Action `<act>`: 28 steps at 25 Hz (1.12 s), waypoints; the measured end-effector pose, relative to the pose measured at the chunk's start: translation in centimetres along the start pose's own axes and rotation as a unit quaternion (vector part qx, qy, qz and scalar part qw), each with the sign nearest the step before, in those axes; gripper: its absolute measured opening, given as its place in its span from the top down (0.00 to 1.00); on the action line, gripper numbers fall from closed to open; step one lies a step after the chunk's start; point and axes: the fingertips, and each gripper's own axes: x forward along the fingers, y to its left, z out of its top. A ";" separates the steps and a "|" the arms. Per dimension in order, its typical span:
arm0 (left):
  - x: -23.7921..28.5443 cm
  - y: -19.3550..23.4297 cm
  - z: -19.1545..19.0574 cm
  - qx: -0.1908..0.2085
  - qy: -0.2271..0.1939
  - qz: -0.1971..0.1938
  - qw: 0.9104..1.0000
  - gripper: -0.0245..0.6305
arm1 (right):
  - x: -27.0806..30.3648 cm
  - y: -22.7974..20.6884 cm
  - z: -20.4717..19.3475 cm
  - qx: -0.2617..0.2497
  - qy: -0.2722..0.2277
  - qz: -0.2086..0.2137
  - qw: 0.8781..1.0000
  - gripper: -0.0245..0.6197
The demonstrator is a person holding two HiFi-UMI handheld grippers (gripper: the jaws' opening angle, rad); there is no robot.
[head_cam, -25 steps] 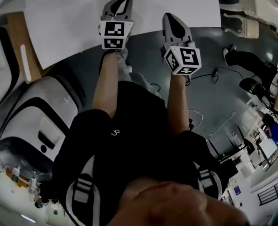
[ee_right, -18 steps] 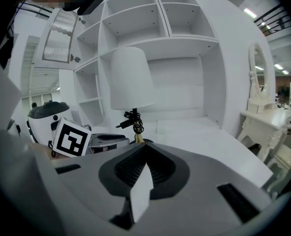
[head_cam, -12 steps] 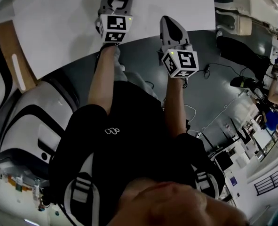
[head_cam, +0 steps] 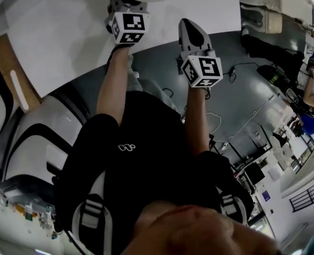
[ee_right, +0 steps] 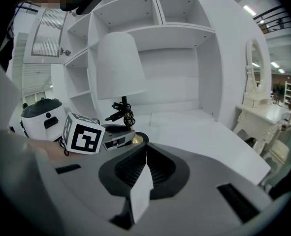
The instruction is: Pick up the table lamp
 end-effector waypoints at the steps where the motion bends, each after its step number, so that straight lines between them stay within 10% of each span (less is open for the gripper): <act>1: 0.2 -0.1 0.1 0.003 -0.001 0.000 1.000 0.75 | -0.1 -0.2 -0.1 0.002 0.002 -0.003 1.000 0.93; 28: -3.6 -1.1 3.4 0.010 0.027 -0.017 0.999 0.82 | -1.2 -0.9 1.9 0.034 -0.044 -0.004 0.998 0.93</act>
